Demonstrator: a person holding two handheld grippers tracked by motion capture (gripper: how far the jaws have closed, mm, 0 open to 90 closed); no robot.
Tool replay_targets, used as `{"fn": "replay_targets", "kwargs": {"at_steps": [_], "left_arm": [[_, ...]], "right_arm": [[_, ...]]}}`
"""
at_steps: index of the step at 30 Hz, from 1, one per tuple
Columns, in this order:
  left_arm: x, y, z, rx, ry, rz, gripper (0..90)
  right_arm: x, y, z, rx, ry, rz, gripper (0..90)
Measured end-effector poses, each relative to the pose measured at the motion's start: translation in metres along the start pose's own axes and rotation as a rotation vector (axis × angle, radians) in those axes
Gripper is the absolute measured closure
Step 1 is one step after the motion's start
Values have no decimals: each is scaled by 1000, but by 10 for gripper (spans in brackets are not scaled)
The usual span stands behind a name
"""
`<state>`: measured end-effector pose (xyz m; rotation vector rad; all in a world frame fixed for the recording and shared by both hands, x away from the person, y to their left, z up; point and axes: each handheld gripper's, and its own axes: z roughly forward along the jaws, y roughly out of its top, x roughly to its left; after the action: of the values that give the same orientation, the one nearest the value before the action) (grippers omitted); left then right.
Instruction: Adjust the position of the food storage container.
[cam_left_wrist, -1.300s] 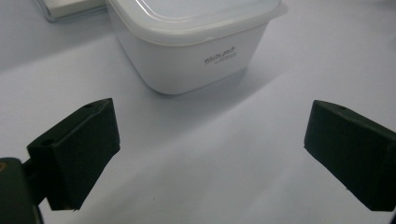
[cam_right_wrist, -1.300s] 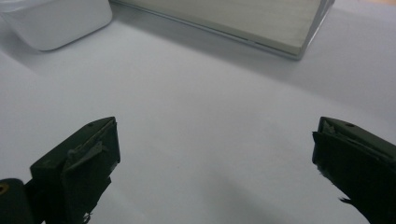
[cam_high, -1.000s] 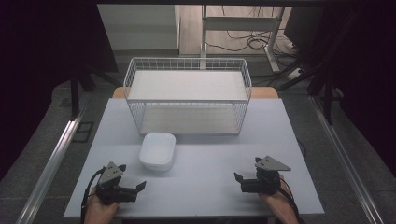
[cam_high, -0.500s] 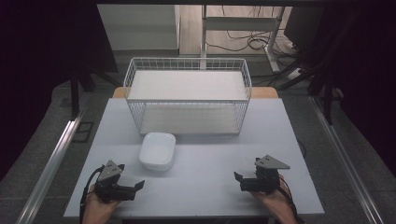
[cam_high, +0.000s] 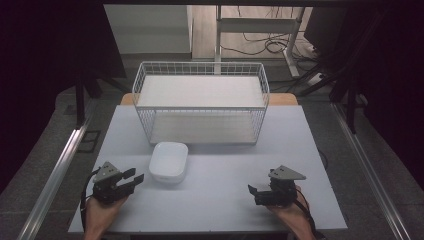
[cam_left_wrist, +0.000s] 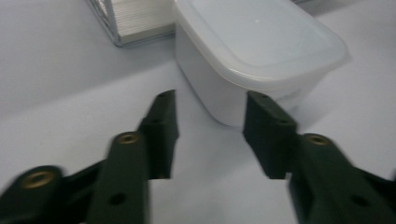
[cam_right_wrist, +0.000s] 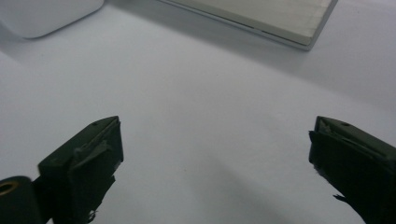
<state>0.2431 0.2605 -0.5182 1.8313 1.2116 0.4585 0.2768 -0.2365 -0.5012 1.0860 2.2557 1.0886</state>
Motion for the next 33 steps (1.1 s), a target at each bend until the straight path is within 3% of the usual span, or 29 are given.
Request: {"fn": "replay_targets", "kwargs": {"at_steps": [4,7,16,21,26,30,32,33], "left_arm": [[10,8,10,4,12,-20,803],[17,17,21,-1,1,-35,872],[33,40,52,11,-43,-57,898],[27,48,74,56,-63,-39,899],[24,52,80,60,-106,-46,899],[10,57,90,77,-172,-25,900],[7,57,92,80,-183,-21,899],[-4,60,97,91,-216,-2,899]], "right_arm": [[3,1,4,22,19,4,90],[4,2,5,20,24,2,117],[3,2,5,25,28,0,156],[4,2,4,25,36,4,190],[4,3,4,25,52,17,216],[5,4,4,25,58,6,258],[5,5,4,26,59,6,262],[6,5,4,24,60,2,273]]}}
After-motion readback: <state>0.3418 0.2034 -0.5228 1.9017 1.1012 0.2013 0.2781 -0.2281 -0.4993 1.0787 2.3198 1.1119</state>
